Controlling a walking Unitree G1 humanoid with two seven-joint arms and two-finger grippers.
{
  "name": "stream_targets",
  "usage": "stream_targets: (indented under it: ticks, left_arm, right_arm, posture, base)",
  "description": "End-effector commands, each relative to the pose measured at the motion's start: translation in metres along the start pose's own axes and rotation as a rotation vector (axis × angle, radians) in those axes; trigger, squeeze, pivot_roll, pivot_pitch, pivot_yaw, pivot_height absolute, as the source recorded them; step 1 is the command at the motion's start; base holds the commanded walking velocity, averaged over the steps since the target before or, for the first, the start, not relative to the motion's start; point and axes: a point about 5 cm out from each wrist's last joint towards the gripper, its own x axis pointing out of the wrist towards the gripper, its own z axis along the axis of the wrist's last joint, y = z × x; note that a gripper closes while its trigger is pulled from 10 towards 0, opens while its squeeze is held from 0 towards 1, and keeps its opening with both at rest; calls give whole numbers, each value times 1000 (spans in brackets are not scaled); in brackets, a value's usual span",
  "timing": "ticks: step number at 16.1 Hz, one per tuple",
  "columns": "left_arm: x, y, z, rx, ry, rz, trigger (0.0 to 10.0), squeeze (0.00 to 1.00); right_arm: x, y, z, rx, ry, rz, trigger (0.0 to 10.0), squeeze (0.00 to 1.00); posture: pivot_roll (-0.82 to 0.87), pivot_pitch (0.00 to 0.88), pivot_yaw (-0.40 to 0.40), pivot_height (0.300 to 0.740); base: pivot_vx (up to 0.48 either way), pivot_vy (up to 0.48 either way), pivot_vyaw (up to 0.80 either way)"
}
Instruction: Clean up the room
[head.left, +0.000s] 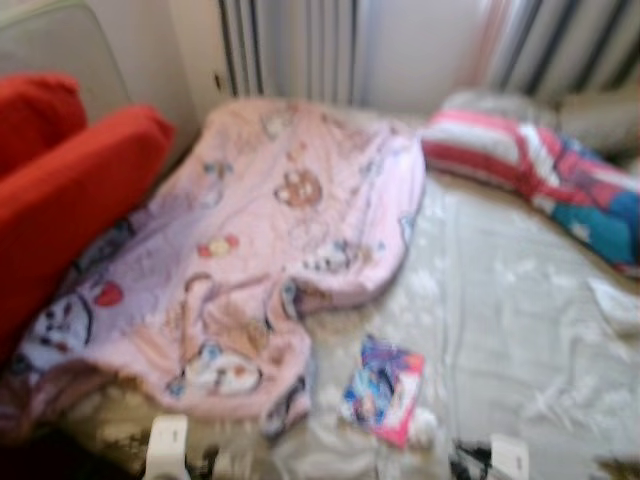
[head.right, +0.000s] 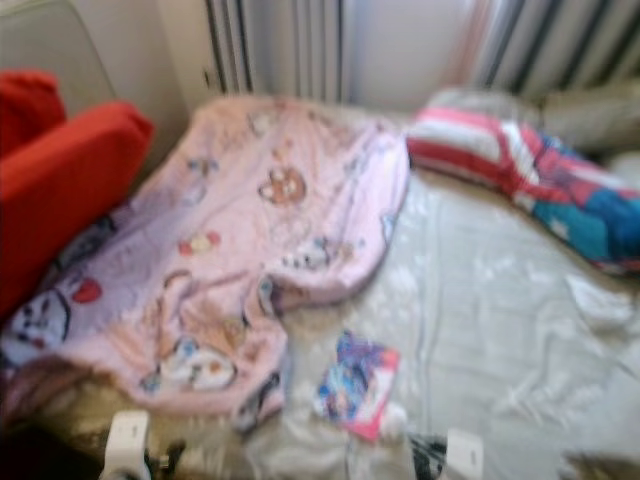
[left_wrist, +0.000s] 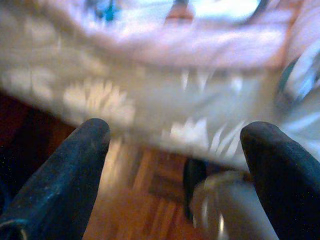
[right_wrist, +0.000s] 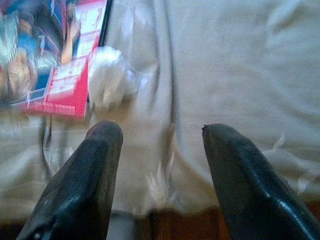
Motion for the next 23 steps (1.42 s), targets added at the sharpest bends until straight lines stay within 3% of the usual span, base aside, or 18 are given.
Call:
stream_targets:
  ticks: [1,4,6,10,13,19,23]
  left_arm:
    - [8,2,44,26,-191,-4,10000,0]
    - [3,-8,73,-17,-424,-60,10000,0]
    - [0,-10,76,-11,-464,-74,10000,0]
    - [-5,-6,75,-16,-491,-58,10000,0]
    - [-5,-5,79,-7,-504,-70,10000,0]
    - [-5,-8,81,2,-501,-89,10000,0]
    - [-6,-7,76,8,-485,-90,10000,0]
  right_arm:
    - [13,17,56,-16,-223,54,10000,0]
    - [10,26,83,-33,-404,112,10000,0]
    - [9,28,87,-45,-441,129,10000,0]
    - [7,30,90,-80,-468,141,10000,0]
    - [9,30,87,-93,-429,144,10000,0]
    - [9,31,77,-71,-387,139,10000,0]
    - [7,31,72,-66,-384,134,10000,0]
  posture:
    - [119,109,-47,740]
    - [124,121,-56,740]
    - [118,122,-60,740]
    - [114,127,-71,740]
    - [114,113,-68,740]
    - [120,102,-64,680]
    - [124,98,-62,680]
  base:
    - [0,0,0]
    - [0,0,0]
    - [0,0,0]
    - [0,0,0]
    - [0,0,0]
    - [0,0,0]
    - [0,0,0]
